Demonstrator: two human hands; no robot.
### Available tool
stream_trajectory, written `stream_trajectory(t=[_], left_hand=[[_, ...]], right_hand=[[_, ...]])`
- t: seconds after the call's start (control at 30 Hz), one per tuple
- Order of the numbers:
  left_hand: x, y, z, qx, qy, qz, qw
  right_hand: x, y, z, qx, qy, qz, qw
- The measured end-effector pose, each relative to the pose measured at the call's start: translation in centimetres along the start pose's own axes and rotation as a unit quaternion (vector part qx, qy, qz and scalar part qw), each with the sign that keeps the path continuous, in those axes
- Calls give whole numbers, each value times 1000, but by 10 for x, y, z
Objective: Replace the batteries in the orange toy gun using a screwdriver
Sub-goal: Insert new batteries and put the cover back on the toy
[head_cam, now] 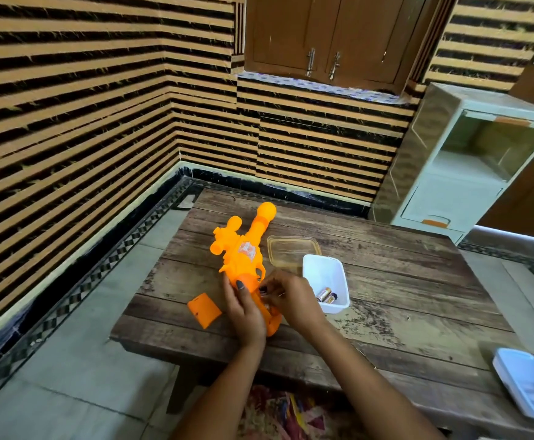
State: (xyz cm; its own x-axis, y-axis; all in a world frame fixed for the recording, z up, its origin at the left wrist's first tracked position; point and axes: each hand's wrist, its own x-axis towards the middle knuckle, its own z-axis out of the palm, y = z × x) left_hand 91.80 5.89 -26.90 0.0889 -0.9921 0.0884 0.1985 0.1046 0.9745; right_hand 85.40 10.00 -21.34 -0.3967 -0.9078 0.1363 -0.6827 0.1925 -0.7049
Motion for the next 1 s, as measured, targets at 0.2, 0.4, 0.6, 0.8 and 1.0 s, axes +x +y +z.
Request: stream_trajectory(t=[0.2, 0.4, 0.6, 0.8, 1.0], left_hand=[[2, -2, 0, 6, 6, -4, 1000], [0, -1, -1, 21, -10, -3, 1000], [0, -1, -2, 9, -6, -25, 1000], [-1, 3, -2, 3, -9, -27, 1000], [-1, 2, -3, 14, -21, -28, 999]], right_hand=[[7, -1, -4, -61, -29, -32, 997], [11, 1, -7, 15, -28, 38, 999], [9, 1, -5, 26, -55, 32, 998], [5, 4, 0, -19, -32, -4, 999], [15, 7, -4, 36, -54, 90, 994]])
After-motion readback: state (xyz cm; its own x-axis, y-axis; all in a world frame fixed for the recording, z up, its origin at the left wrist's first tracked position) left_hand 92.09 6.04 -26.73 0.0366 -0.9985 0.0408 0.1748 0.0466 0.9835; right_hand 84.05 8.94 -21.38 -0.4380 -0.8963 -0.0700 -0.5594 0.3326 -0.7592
